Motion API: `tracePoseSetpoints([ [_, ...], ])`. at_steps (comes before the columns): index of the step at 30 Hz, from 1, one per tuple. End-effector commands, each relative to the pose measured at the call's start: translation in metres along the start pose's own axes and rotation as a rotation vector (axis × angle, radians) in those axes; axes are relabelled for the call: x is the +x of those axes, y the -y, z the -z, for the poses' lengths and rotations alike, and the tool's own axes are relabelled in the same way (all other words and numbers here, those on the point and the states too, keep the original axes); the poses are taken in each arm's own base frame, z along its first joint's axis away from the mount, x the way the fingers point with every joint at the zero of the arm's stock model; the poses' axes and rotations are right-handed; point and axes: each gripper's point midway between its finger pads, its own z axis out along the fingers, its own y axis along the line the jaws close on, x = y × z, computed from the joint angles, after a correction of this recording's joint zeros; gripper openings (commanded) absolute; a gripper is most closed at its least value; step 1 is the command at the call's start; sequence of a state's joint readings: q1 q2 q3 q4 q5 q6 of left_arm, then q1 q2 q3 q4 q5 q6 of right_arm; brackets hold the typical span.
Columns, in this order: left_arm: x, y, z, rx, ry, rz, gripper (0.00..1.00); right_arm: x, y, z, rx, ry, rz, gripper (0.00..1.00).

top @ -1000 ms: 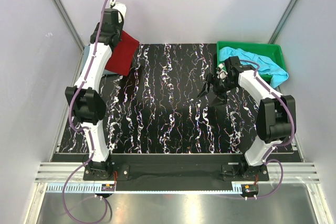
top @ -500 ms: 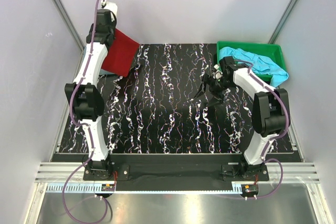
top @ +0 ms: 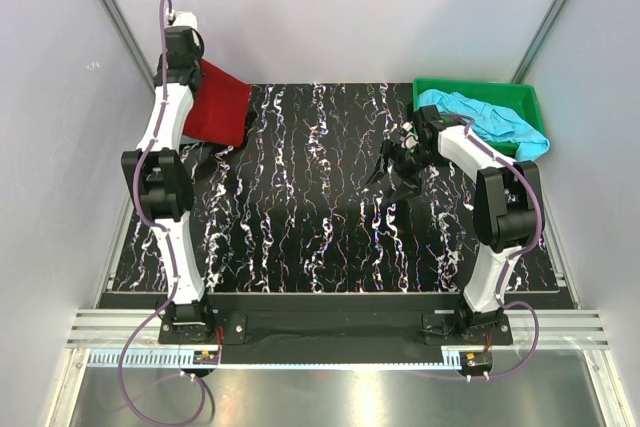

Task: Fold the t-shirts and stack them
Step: Neatly place the folded tshirt to the corner

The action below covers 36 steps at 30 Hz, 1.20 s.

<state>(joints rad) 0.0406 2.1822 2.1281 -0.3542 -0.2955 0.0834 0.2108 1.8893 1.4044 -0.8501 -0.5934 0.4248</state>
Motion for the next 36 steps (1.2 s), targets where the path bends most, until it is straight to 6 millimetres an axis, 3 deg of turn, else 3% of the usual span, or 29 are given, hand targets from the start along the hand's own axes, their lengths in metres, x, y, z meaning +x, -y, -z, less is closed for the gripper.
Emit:
tracePoseSetpoints([
  [1,-0.057,-0.02,0.003,-0.06,0.192,0.129,0.0,-0.007,-0.013,0.001,-0.019,0.009,0.02,0.88],
  [7,-0.054,-0.034,-0.014,-0.1,0.218,0.166,0.0,-0.011,-0.012,-0.004,-0.009,-0.008,0.018,0.88],
  [16,-0.036,-0.038,-0.041,-0.106,0.205,0.222,0.0,-0.017,-0.01,-0.008,0.006,-0.025,0.013,0.89],
  [31,-0.01,-0.057,-0.063,-0.204,0.189,0.249,0.0,-0.024,-0.008,-0.016,0.021,-0.052,0.01,0.89],
  [32,-0.009,-0.06,-0.064,-0.218,0.187,0.252,0.2,-0.024,-0.007,-0.016,0.023,-0.053,0.009,0.9],
  [34,-0.005,-0.067,-0.064,-0.264,0.178,0.253,0.47,-0.024,-0.007,-0.016,0.023,-0.056,0.011,0.9],
  [35,-0.009,-0.069,-0.061,-0.27,0.181,0.244,0.76,-0.022,-0.008,-0.016,0.023,-0.059,0.009,0.9],
  [36,-0.011,-0.069,-0.058,-0.275,0.183,0.237,0.81,-0.022,-0.009,-0.014,0.02,-0.058,0.012,0.9],
])
